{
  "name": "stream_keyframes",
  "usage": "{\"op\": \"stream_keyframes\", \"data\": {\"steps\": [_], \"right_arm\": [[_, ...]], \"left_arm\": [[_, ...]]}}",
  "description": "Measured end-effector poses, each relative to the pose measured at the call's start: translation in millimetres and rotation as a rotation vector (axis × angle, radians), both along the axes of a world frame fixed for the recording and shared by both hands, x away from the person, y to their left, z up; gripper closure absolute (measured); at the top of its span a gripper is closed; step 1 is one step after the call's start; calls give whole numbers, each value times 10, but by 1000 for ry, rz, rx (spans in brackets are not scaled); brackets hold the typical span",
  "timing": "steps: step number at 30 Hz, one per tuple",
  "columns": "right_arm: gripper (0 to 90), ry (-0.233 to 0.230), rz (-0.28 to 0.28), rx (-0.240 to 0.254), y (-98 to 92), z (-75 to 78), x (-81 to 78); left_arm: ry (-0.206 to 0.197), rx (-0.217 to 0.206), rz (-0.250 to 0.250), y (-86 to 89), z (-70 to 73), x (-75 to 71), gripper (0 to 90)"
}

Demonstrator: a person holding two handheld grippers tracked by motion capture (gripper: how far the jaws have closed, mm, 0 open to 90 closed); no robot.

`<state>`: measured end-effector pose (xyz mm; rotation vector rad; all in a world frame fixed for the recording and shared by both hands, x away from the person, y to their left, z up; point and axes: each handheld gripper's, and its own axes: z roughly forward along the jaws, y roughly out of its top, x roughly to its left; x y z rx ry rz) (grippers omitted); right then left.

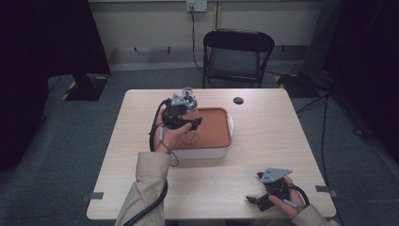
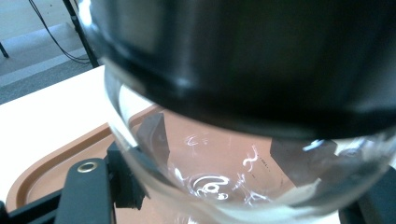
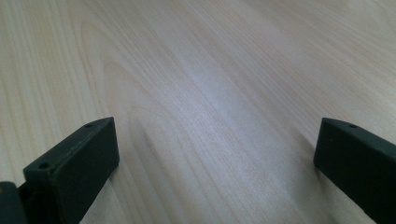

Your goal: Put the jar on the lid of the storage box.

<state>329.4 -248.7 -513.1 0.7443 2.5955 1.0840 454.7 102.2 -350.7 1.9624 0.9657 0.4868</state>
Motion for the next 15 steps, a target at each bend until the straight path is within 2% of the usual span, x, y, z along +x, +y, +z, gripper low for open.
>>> {"op": "stream_keyframes", "data": {"steps": [15], "right_arm": [[0, -1, 0, 0, 0, 0, 0]], "left_arm": [[-8, 4, 16, -56, -62, 53, 317]]}}
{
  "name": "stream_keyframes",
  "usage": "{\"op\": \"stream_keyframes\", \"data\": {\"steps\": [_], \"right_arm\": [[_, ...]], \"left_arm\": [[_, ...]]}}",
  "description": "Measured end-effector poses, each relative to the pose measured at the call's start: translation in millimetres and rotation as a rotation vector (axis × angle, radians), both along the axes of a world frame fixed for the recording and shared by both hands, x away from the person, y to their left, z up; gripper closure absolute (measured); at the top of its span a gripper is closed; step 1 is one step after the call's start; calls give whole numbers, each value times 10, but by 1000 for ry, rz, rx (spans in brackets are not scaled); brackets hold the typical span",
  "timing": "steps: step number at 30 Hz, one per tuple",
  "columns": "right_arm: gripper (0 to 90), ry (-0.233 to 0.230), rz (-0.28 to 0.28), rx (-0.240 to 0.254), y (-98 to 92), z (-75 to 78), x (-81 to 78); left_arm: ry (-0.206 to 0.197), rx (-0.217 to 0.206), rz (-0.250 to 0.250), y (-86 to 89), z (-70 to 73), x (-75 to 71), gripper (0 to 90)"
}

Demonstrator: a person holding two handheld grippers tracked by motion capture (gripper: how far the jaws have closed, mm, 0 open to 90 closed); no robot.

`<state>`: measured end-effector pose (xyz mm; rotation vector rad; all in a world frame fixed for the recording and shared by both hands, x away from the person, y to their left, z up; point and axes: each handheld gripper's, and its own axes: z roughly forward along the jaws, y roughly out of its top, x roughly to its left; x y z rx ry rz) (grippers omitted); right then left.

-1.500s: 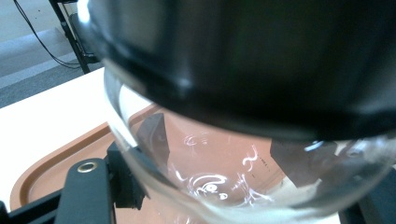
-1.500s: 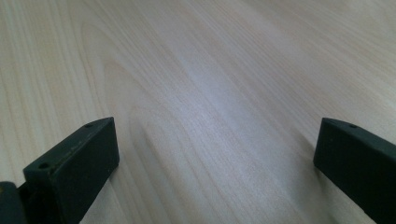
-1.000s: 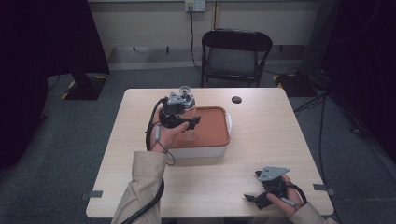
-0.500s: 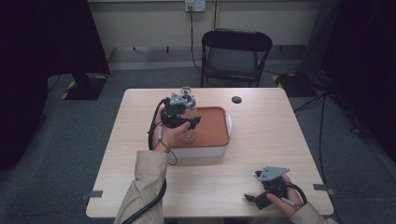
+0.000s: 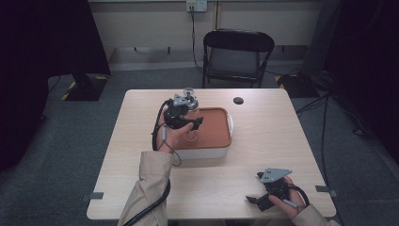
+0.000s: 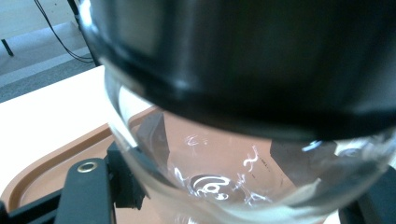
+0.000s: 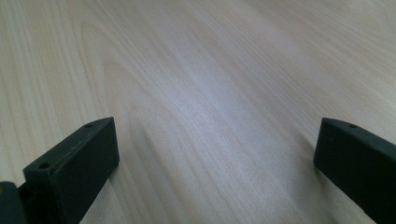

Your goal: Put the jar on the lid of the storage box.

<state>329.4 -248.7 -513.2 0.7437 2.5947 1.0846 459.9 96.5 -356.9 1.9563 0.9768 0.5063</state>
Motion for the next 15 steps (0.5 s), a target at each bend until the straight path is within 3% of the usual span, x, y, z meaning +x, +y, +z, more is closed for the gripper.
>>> {"op": "stream_keyframes", "data": {"steps": [15], "right_arm": [[0, 0, -1, 0, -1, 0, -2]], "left_arm": [[-8, 8, 23, -44, -46, 31, 317]]}}
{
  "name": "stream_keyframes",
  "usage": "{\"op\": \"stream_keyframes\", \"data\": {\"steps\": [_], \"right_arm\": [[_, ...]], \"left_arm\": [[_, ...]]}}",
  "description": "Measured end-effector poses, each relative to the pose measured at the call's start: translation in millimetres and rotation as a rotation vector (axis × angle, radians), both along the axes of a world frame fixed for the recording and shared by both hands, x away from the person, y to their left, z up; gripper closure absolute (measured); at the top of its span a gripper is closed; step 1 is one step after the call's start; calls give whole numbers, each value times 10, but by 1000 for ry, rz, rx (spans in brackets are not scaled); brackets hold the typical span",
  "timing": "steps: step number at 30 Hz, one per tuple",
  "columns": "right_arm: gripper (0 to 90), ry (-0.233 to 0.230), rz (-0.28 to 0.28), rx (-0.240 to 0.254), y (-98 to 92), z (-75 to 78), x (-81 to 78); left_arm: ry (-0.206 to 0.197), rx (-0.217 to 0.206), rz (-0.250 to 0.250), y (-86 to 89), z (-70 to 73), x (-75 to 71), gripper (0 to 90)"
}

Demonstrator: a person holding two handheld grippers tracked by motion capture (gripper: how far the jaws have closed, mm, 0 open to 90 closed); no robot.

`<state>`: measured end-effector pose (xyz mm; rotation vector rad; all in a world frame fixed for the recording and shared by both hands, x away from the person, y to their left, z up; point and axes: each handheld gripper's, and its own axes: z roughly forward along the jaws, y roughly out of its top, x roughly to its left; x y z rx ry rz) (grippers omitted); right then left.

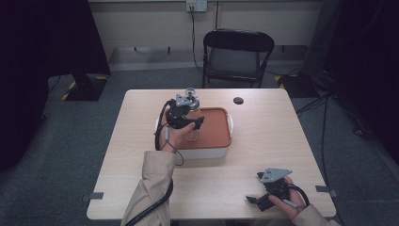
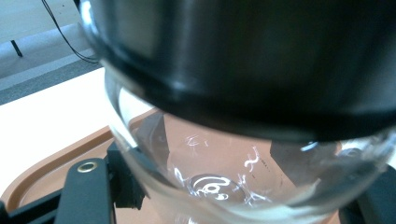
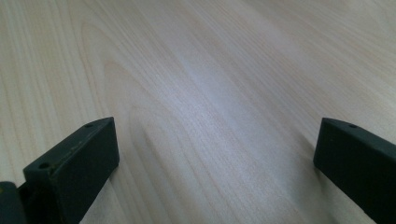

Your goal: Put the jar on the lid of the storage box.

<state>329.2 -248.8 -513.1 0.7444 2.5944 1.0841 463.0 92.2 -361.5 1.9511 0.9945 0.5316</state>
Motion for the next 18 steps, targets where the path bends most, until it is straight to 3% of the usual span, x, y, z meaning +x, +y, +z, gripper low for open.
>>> {"op": "stream_keyframes", "data": {"steps": [18], "right_arm": [[0, 0, 0, 0, 0, 0, 0]], "left_arm": [[-13, -6, -6, 8, -29, -5, 314]]}}
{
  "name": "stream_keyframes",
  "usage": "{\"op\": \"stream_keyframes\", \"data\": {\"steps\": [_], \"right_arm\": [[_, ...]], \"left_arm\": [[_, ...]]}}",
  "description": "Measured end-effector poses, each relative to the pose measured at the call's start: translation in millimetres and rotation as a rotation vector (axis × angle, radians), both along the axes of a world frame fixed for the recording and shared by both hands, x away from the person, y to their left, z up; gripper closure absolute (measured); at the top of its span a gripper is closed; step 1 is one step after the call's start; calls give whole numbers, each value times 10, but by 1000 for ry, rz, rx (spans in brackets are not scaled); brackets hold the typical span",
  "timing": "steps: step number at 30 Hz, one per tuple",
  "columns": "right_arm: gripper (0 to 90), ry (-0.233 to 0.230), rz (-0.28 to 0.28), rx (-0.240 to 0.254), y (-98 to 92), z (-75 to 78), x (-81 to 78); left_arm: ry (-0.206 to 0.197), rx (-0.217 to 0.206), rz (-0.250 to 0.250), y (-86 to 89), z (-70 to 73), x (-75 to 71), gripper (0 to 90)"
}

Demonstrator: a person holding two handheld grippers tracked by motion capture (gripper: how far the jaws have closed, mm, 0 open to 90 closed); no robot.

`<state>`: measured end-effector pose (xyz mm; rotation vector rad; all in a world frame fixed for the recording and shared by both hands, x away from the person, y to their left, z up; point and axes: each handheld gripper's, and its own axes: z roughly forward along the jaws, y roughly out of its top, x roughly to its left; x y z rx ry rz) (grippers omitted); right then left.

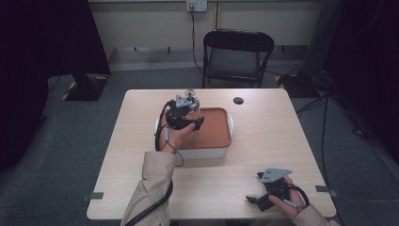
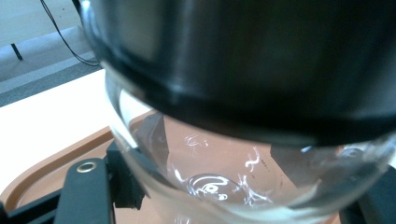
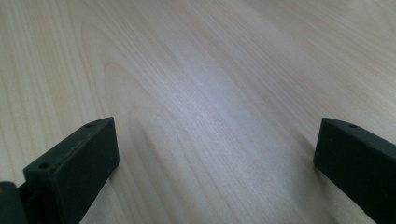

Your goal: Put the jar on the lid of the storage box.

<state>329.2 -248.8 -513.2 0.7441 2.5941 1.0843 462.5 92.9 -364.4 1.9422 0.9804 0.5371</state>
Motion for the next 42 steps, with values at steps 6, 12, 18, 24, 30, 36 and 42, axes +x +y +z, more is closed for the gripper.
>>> {"op": "stream_keyframes", "data": {"steps": [6, 12, 18, 24, 30, 36, 42], "right_arm": [[0, 0, 0, 0, 0, 0, 0], [0, 0, 0, 0, 0, 0, 0], [0, 0, 0, 0, 0, 0, 0], [0, 0, 0, 0, 0, 0, 1], [0, 0, 0, 0, 0, 0, 0], [0, 0, 0, 0, 0, 0, 0], [0, 1, 0, 1, 0, 0, 0]], "left_arm": [[1, -16, 2, 4, -11, 3, 309], [8, -37, -1, 20, -6, 12, 296], [31, -82, 14, 41, 30, 1, 187], [40, -91, 35, 87, 51, -18, 92], [45, -104, 54, 159, 52, -42, 50], [49, -123, 62, 232, 14, -68, 12], [41, -127, 50, 266, -4, -111, 12]]}}
